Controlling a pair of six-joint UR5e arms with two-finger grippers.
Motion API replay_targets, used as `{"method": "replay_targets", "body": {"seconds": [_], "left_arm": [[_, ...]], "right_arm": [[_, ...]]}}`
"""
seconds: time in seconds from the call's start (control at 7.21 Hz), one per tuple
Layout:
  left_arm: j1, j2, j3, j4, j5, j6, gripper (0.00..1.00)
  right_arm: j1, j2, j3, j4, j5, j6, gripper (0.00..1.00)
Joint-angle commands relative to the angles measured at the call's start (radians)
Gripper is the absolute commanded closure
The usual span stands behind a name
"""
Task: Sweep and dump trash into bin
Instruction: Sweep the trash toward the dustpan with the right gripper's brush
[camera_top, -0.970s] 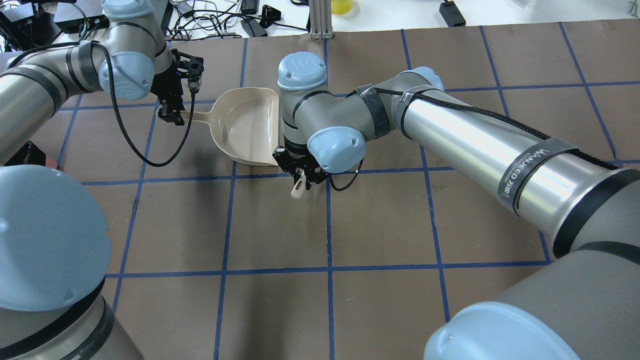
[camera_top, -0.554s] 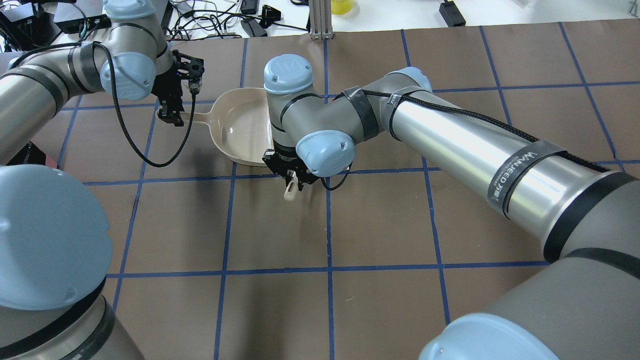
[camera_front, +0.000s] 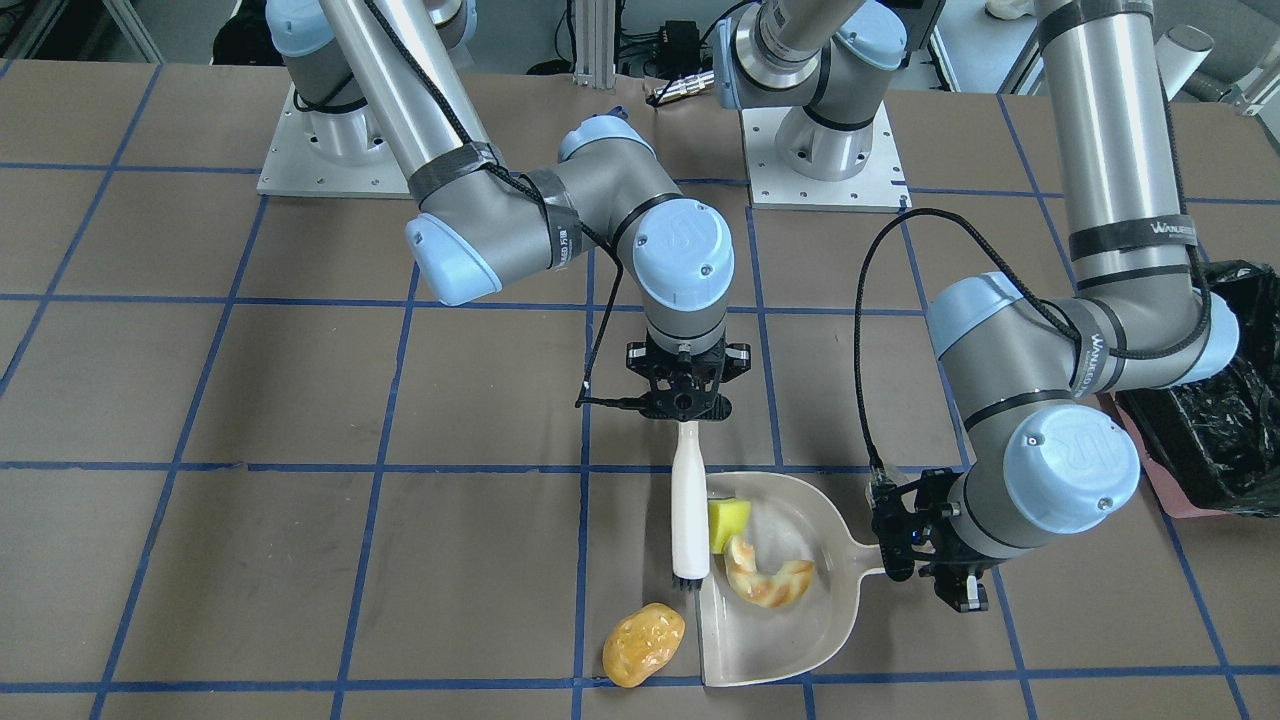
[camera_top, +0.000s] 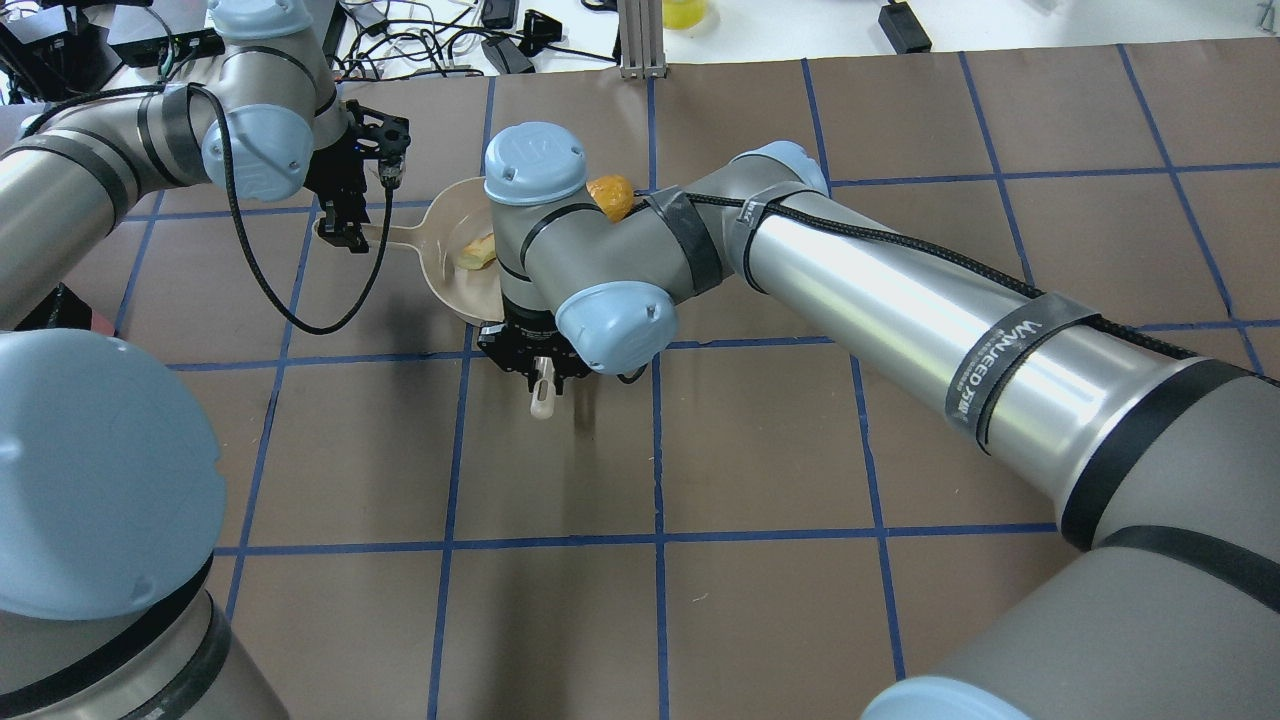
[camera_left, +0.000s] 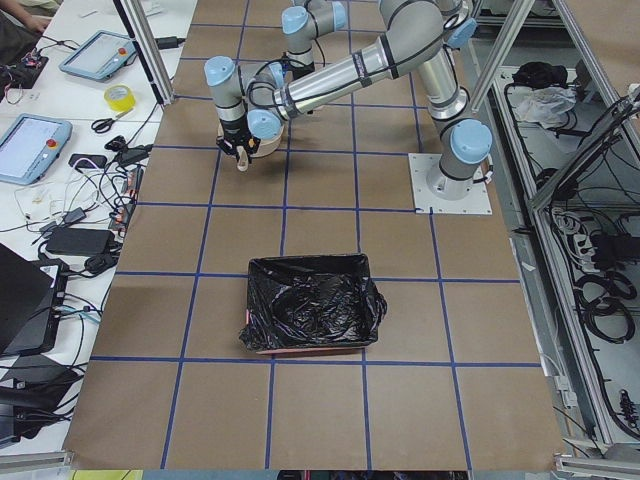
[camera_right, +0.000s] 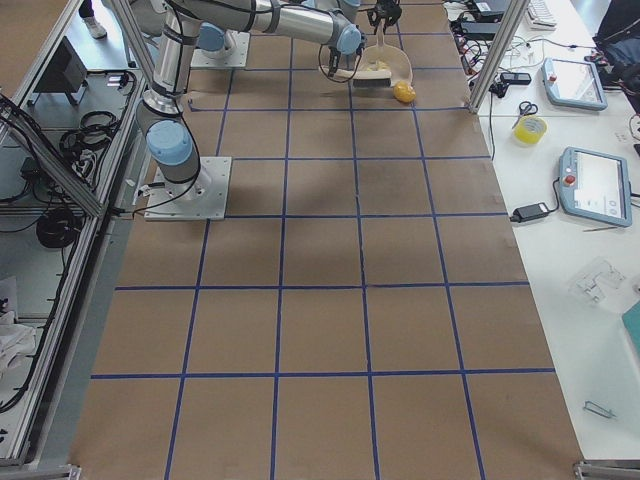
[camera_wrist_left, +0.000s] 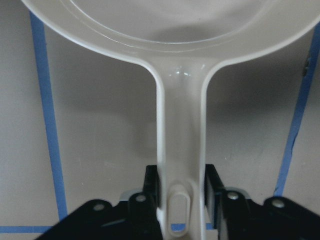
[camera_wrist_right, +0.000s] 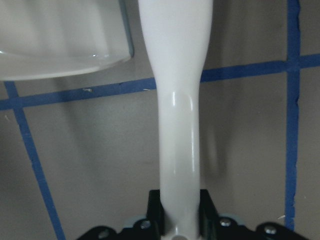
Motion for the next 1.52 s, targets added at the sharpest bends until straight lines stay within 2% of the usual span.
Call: {"method": "replay_targets", "body": {"seconds": [0.0, 0.28, 0.69, 0.97, 1.25, 1.39], "left_arm": [[0.000, 0.001, 0.000, 0.000, -0.002, 0.000, 0.92], [0.000, 0.001, 0.000, 0.000, -0.002, 0.000, 0.92], [0.000, 0.001, -0.002, 0.000, -0.002, 0.000, 0.92], [0.000, 0.001, -0.002, 0.000, -0.002, 0.000, 0.92], [0.000, 0.001, -0.002, 0.000, -0.003, 0.000, 0.92], [0.000, 0.001, -0.002, 0.000, -0.005, 0.000, 0.92]], "right_arm": [[0.030, 0.001, -0.039, -0.003, 0.084, 0.037, 1.00], [0.032, -0.008, -0.048, -0.002, 0.077, 0.041, 1.00], [-0.047, -0.078, -0.070, 0.154, -0.057, 0.006, 1.00], [-0.162, -0.109, -0.068, 0.254, -0.132, -0.122, 1.00], [-0.253, -0.068, -0.070, 0.241, -0.160, -0.262, 1.00], [-0.270, -0.024, -0.087, 0.197, -0.169, -0.294, 1.00]]}}
